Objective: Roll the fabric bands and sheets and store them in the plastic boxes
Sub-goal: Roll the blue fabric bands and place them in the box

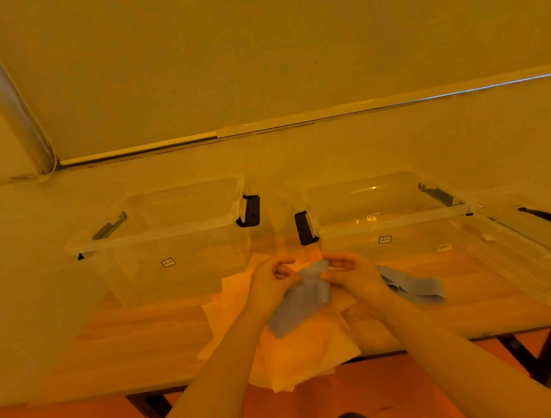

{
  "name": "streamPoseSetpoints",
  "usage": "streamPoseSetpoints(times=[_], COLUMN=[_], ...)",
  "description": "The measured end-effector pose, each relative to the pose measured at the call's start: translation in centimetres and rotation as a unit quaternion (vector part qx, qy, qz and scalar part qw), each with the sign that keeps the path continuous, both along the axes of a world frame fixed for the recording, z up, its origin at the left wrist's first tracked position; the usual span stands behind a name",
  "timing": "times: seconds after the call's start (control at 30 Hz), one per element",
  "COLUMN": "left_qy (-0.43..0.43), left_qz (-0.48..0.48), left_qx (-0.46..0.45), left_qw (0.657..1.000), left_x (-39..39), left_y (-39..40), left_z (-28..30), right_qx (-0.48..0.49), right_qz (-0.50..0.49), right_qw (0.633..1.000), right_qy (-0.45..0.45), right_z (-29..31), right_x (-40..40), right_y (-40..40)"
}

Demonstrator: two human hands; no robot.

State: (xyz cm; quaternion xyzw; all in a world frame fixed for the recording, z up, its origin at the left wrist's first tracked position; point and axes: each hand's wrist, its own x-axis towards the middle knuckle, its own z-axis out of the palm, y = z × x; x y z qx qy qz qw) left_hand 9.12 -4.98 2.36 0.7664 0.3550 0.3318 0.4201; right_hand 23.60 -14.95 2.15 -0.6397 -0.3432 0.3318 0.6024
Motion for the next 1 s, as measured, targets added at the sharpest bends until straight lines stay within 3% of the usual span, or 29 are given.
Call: streamPoseSetpoints(times=[0.2,0.33,0.73,1.0], left_qy=[-0.033,-0.052,-0.088,-0.084], left_qz=[-0.024,-0.041,-0.105,-0.109], left_qx=[0.022,0.015,0.002,-0.031], left_qw=[0.999,0.998,0.991,0.990], left_x=[3.3,6.7,17.6,21.1], left_y=[-1.0,-1.9,-6.2,-7.3], left_z=[3.7,5.5,7.9,5.5], right_qx=[0.082,0.118,0.144,0.132], right_qz=[-0.024,-0.057,-0.110,-0.128], right_qw=[0.987,0.987,0.981,0.980], right_qy=[0.135,0.091,0.074,0.082], right_z=[3.0,4.6,6.9,4.5], right_x=[2.3,5.0,13.9,16.8], right_y=[-2.3,-3.7,-9.7,-10.9])
